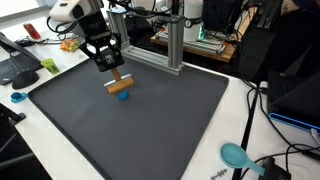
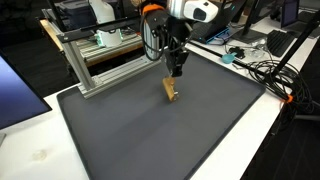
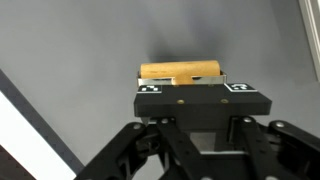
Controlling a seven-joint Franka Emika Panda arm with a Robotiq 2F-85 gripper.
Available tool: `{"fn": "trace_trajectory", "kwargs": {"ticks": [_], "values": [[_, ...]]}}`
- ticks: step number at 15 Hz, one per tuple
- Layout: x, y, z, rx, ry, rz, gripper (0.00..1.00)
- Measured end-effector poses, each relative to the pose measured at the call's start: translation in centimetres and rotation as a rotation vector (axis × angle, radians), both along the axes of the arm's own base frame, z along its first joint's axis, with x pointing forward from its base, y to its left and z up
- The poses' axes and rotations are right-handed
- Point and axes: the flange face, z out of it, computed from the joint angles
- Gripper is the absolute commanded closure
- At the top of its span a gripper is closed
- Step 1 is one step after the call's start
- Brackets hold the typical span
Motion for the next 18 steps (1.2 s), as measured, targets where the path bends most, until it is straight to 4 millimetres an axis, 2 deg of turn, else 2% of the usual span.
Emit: {"fn": "trace_trajectory", "kwargs": {"ticks": [8,18], "values": [[0.7,0.1,-1.8,0.002,-0.014,0.003,0.78],[1.4,0.4,-2.1,0.006,-0.004,0.007,0.78]]}}
